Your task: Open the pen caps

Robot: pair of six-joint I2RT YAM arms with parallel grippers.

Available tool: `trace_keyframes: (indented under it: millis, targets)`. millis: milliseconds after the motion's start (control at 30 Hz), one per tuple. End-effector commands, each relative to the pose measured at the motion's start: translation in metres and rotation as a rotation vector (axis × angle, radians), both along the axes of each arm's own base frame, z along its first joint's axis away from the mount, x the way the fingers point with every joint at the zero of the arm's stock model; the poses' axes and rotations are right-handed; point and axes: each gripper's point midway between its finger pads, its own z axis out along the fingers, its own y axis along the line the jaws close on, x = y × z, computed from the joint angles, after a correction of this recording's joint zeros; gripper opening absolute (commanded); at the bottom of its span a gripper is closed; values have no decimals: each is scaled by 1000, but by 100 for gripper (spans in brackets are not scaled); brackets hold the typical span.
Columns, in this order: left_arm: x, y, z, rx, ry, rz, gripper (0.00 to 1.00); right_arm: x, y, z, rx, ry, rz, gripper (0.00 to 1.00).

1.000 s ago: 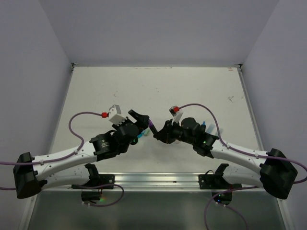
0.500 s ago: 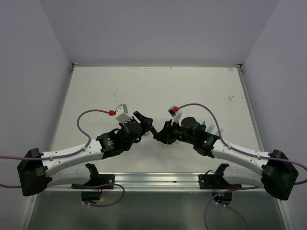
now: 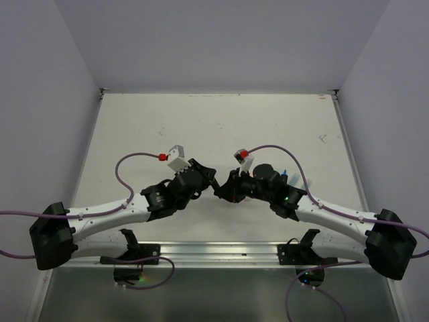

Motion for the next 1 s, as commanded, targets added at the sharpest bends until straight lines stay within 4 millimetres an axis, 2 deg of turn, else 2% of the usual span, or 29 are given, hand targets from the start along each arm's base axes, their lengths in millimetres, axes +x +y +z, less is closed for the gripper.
trace_keyframes:
  millis: [0, 33, 100, 133, 367, 400, 467, 500, 533, 567, 667, 800, 833, 900, 933, 967]
  targets:
    - [4, 2, 4, -8, -24, 8, 22, 5, 9, 26, 56, -60, 20, 0]
    - [5, 3, 6, -15, -26, 14, 10, 4, 8, 24, 53, -55, 17, 0]
    - [6, 7, 6, -10, -26, 24, 0, 3, 7, 20, 49, -49, 22, 0]
    - [12, 16, 6, 5, -28, 44, 0, 0, 4, 14, 30, -39, 23, 0]
    - [28, 37, 1, 70, -46, 90, 0, -12, -5, 5, -3, -10, 36, 0]
    - [35, 44, -3, 92, -42, 106, 0, -14, -7, 7, -2, -16, 33, 0]
    - [45, 52, -10, 145, -35, 107, 0, -22, -14, -2, -40, 2, 41, 0]
    - [55, 65, -14, 162, -25, 132, 0, -23, -18, -4, -56, 7, 30, 0]
    - [64, 67, -6, 139, -56, 151, 0, -27, -21, -4, -54, 7, 32, 0]
    - [72, 78, -9, 165, -59, 173, 0, -29, -25, -7, -67, 19, 27, 0]
    - [88, 91, -8, 185, -66, 200, 0, -36, -36, -18, -107, 59, 15, 0]
    - [94, 99, -5, 185, -72, 219, 0, -36, -44, -23, -124, 56, -13, 0]
    - [93, 100, -7, 192, -64, 218, 0, -32, -46, -23, -131, 50, -36, 0]
    - [89, 101, -6, 198, -61, 206, 0, -22, -53, -37, -205, 69, -100, 0]
    - [84, 103, -13, 220, -40, 196, 0, -14, -53, -35, -234, 64, -129, 0]
    - [81, 106, -13, 220, -33, 197, 0, -13, -57, -44, -286, 82, -135, 0]
